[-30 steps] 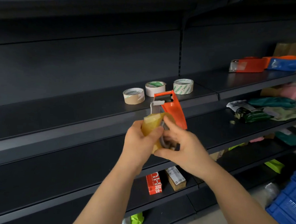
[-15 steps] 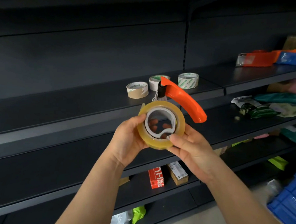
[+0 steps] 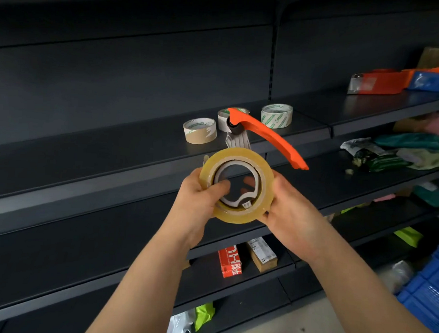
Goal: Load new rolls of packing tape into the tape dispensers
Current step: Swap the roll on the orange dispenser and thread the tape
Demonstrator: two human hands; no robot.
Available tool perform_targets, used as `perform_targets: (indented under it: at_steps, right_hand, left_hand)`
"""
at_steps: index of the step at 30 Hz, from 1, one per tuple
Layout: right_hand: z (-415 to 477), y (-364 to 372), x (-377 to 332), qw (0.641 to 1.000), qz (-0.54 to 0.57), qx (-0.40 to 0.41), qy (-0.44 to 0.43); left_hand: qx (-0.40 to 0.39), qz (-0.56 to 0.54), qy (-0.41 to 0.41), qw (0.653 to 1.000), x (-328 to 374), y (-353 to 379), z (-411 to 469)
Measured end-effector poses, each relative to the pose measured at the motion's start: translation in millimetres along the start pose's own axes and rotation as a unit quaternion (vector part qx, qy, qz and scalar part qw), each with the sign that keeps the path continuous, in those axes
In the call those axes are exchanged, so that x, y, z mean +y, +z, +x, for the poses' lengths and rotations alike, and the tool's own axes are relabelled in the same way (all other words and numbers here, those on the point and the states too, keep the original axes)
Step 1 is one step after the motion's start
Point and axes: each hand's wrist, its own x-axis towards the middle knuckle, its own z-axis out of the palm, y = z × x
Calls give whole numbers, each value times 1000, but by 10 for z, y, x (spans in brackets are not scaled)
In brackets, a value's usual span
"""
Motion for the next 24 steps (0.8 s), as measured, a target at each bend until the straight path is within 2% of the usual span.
perform_targets:
  at_steps: [3, 9, 14, 20, 22, 24]
  right_hand:
    - [-3, -44, -16, 982, 185, 18, 36]
    - [68, -125, -42, 967, 240, 59, 67]
    - [129, -108, -82, 971, 229, 47, 55]
    - [111, -48, -243, 985, 161, 12, 61]
    - [128, -50, -225, 986, 149, 24, 64]
    - [163, -117, -152, 987, 125, 70, 77]
  left_hand:
    - [-68, -37, -33, 996, 45, -26, -30]
    - [-125, -71, -53, 988, 92, -25, -48]
    - [-177, -136, -76, 972, 175, -77, -75]
    - [-190, -123, -74, 971, 235, -115, -88]
    - [-184, -102, -70, 975, 243, -105, -104]
    - [-176, -82, -64, 979, 244, -91, -127]
